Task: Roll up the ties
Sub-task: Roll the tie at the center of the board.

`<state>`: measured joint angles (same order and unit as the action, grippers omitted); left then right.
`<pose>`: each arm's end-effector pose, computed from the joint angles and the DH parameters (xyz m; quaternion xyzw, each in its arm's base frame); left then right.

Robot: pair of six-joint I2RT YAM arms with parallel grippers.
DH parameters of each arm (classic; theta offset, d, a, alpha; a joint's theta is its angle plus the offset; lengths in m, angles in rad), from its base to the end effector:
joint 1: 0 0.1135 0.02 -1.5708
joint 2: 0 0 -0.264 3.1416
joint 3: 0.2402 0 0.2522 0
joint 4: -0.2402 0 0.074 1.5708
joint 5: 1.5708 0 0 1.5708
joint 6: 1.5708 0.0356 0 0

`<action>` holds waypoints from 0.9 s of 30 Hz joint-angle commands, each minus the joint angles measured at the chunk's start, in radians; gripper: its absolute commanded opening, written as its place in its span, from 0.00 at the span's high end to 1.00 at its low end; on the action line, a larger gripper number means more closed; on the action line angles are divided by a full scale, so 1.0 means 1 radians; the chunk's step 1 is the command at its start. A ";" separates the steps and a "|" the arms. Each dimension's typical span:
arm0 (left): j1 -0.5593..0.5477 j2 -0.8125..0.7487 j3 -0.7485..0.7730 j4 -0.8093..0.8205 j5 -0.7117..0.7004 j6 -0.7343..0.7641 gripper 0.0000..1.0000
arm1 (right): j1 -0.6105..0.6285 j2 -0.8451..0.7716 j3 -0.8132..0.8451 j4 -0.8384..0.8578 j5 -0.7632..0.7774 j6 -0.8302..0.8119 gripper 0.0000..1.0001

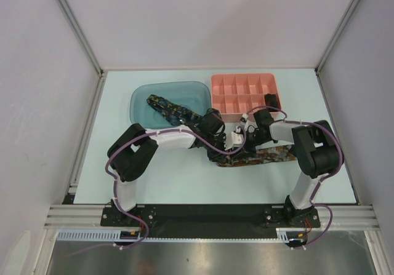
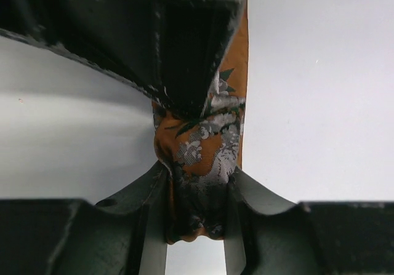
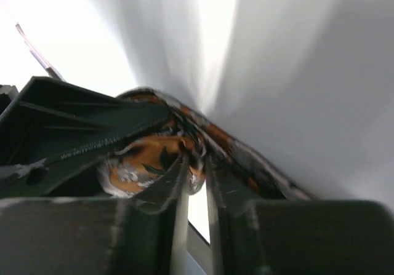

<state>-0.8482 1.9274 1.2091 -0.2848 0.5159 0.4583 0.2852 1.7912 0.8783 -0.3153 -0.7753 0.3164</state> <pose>0.2464 -0.3060 0.1564 0.6209 0.6937 -0.2927 0.2182 0.2889 0.1107 0.1203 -0.0502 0.9131 0.4025 0.0404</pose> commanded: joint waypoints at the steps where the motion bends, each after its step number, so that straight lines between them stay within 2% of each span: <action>1: -0.034 -0.028 0.017 -0.151 -0.106 0.146 0.73 | -0.056 -0.072 0.051 -0.094 -0.059 -0.046 0.74; 2: -0.037 -0.022 0.014 -0.155 -0.119 0.149 0.73 | -0.073 -0.079 0.056 -0.123 -0.096 -0.046 0.65; 6: -0.054 -0.010 0.015 -0.160 -0.177 0.149 0.72 | -0.072 -0.124 0.062 -0.172 -0.168 -0.021 0.52; 10: -0.061 0.001 0.030 -0.157 -0.195 0.141 0.72 | -0.038 -0.124 0.041 -0.162 -0.191 0.009 0.49; 18: -0.063 0.010 0.040 -0.152 -0.191 0.137 0.65 | 0.006 -0.052 0.024 -0.111 -0.145 0.015 0.50; 21: -0.063 0.008 0.037 -0.151 -0.191 0.141 0.64 | 0.020 -0.023 0.036 -0.091 -0.121 0.010 0.58; 22: -0.063 0.008 0.033 -0.151 -0.189 0.141 0.63 | 0.020 -0.016 0.040 -0.091 -0.108 0.007 0.68; 24: -0.063 0.004 0.030 -0.149 -0.188 0.149 0.62 | 0.017 -0.001 0.050 -0.100 -0.091 -0.014 0.80; 25: -0.063 0.001 0.027 -0.148 -0.188 0.148 0.61 | 0.017 0.002 0.054 -0.108 -0.082 -0.020 0.92; 27: -0.063 -0.004 0.023 -0.143 -0.182 0.149 0.55 | 0.009 0.010 0.060 -0.142 -0.068 -0.056 1.00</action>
<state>-0.9134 1.9205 1.2388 -0.3656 0.3672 0.5858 0.2958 1.7744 0.9138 -0.4206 -0.9176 0.3191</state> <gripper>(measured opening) 0.423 0.064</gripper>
